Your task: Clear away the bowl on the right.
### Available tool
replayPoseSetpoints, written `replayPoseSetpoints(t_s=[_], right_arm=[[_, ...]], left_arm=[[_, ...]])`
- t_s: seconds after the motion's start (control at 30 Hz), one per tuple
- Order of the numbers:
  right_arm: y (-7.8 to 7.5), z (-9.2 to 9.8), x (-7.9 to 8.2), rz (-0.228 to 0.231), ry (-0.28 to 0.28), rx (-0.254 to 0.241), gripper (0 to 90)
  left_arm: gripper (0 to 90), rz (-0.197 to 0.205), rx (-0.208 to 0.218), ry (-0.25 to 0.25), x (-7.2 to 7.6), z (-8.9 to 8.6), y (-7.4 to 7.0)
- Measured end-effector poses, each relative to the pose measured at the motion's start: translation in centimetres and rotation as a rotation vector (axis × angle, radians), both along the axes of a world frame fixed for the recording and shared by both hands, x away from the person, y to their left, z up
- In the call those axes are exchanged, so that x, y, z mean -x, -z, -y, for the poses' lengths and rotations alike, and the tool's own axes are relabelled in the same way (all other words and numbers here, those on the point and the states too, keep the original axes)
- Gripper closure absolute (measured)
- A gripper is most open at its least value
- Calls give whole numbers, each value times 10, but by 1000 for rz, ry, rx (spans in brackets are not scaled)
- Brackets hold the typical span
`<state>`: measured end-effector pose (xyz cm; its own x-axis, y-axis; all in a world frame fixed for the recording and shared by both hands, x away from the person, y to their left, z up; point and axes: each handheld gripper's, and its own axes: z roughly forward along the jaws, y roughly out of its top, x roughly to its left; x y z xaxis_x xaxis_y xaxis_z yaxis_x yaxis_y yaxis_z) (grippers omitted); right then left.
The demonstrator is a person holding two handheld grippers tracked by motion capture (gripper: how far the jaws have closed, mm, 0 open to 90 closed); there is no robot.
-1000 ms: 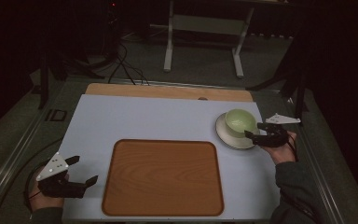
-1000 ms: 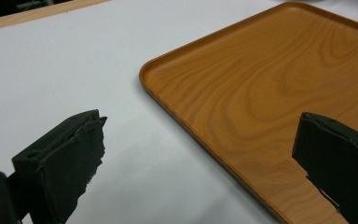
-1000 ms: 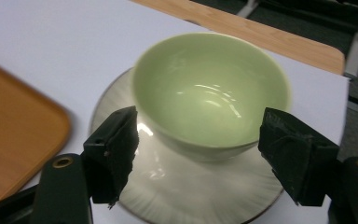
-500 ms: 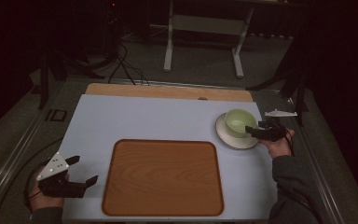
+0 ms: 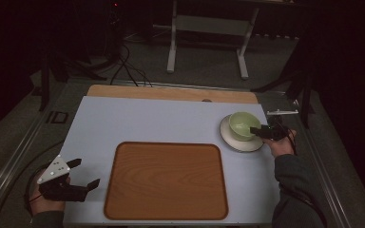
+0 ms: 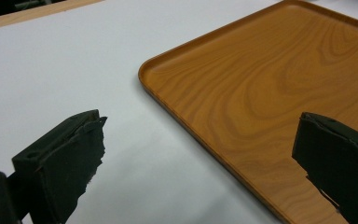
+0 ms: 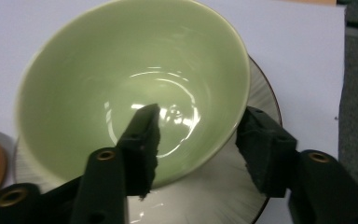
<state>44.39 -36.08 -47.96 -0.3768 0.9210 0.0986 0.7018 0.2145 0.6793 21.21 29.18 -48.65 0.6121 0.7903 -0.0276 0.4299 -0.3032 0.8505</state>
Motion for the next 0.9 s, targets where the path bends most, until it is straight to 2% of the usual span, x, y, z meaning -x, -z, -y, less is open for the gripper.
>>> replayPoseSetpoints(t_s=[0.17,0.37,0.53,0.6,0.9], right_arm=[[14,-2,-6,-73,34,-4,604],[16,-1,-11,-115,107,-67,733],[14,-4,-13,-125,125,-53,827],[13,-6,-13,-136,121,-70,831],[7,-11,-10,-116,80,-62,836]], left_arm=[[22,0,-1,-5,1,-1,0],[22,-2,-1,-5,1,0,0],[22,2,1,-5,1,-1,-1],[22,3,1,-7,1,-2,-1],[24,10,7,-10,2,-3,-2]])
